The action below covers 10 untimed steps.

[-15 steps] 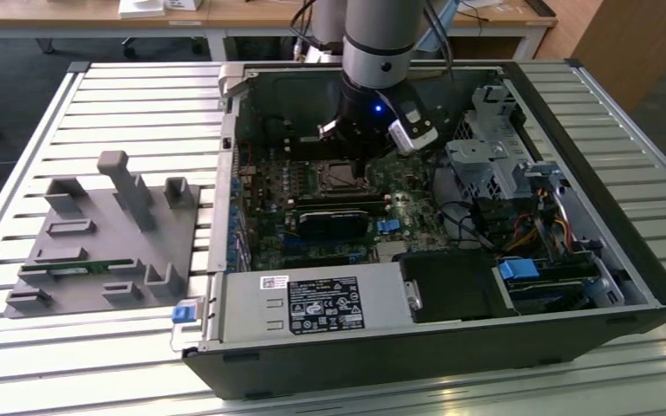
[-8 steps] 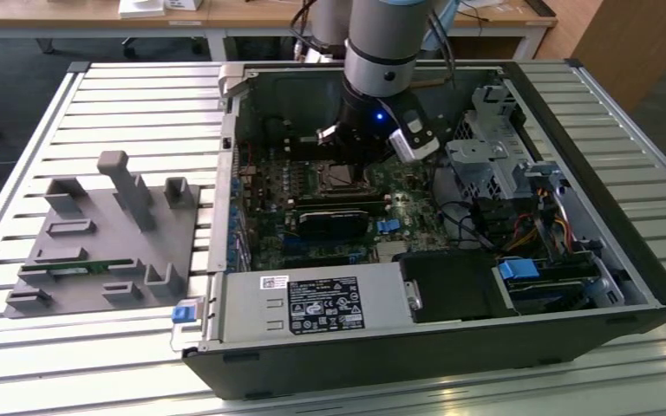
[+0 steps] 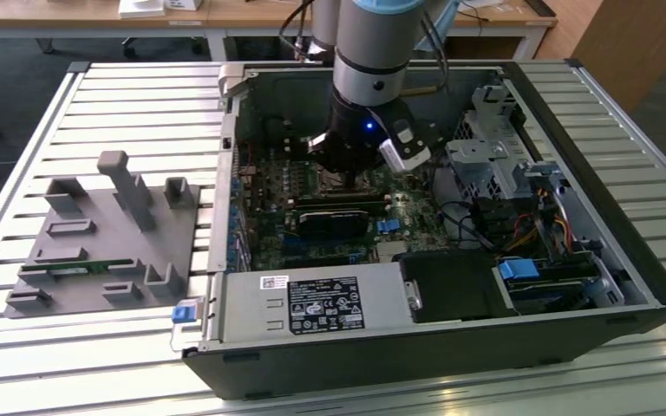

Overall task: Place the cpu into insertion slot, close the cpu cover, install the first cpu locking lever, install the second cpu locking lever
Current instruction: 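Install the second cpu locking lever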

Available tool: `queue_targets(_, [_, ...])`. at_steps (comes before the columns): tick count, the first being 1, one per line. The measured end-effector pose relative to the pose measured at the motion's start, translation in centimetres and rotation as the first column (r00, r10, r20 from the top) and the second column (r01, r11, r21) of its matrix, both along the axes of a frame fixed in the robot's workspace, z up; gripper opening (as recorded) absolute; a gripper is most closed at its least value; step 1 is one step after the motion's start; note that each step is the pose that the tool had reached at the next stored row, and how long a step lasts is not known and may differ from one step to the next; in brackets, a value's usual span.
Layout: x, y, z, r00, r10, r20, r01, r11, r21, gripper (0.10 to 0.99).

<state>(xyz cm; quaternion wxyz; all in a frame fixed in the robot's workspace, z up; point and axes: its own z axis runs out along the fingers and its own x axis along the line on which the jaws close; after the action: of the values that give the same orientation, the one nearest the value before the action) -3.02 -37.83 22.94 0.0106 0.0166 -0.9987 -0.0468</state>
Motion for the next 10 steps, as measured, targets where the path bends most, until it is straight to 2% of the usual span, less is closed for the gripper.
queue_targets(3, [-1.16,-0.04,-0.07,1.0,0.0,0.0003,0.0,1.0,0.004,0.106])
queue_targets(8, [-1.3,-0.04,-0.81,1.0,0.0,-0.0012,0.0,1.0,0.004,0.106])
queue_targets(9, [-1.31,-0.08,-0.87,1.0,0.0,-0.0015,0.0,1.0,0.006,0.106])
queue_targets(10, [-1.31,-0.14,-0.88,1.0,0.0,-0.0015,0.0,0.9999,0.015,0.106])
